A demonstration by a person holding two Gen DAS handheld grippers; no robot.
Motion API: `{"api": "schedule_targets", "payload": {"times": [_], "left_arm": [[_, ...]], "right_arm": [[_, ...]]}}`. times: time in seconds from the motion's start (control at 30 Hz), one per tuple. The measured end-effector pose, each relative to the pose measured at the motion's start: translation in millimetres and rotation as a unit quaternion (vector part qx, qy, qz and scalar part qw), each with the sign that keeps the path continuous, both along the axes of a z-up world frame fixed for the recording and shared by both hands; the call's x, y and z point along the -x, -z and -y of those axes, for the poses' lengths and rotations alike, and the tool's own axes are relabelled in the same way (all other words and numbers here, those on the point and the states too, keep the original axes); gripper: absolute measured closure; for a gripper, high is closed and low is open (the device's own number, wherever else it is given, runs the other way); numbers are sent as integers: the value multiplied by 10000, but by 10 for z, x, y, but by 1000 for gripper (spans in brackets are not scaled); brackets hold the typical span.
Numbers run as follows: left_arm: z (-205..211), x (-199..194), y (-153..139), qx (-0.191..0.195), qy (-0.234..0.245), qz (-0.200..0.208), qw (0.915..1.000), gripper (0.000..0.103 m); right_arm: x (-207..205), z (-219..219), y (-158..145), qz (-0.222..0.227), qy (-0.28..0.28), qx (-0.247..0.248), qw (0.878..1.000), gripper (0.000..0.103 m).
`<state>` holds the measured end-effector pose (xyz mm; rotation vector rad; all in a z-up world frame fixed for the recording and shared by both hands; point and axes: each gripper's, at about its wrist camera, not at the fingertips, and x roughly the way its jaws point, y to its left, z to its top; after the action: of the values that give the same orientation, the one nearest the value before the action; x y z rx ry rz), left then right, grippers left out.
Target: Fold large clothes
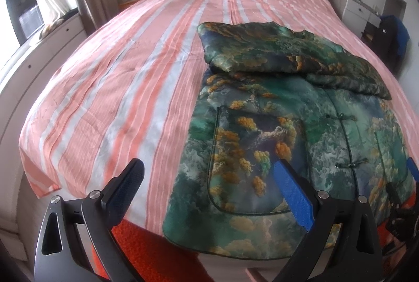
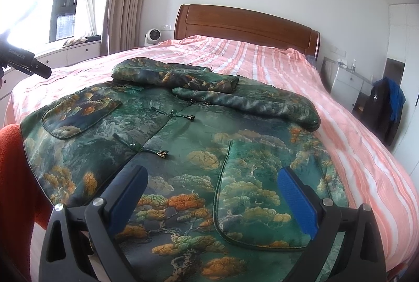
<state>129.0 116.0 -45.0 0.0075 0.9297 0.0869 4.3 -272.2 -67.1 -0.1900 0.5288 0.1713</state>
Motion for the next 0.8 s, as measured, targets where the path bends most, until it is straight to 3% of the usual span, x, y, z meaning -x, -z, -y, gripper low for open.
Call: {"api": "schedule_targets", "payload": {"times": [0.47, 0.53, 0.67, 0.8], "left_arm": [[-200, -107, 233, 109, -201, -226, 9995, 3], [-355, -154, 276, 210, -359, -283, 9987, 3], [-680, -212, 387, 766, -455, -635, 9940, 3], [-787, -261, 596, 1056, -222, -1057, 9885, 3]], "right_arm": [[-56, -8, 28, -159, -26, -121, 9998, 4], [-86, 186, -60, -239, 94, -486, 9985, 5], [-110, 1034, -283, -277, 1083, -1319, 9849, 4], [-80, 1804, -282, -690, 1820, -1376, 9712, 4]]}}
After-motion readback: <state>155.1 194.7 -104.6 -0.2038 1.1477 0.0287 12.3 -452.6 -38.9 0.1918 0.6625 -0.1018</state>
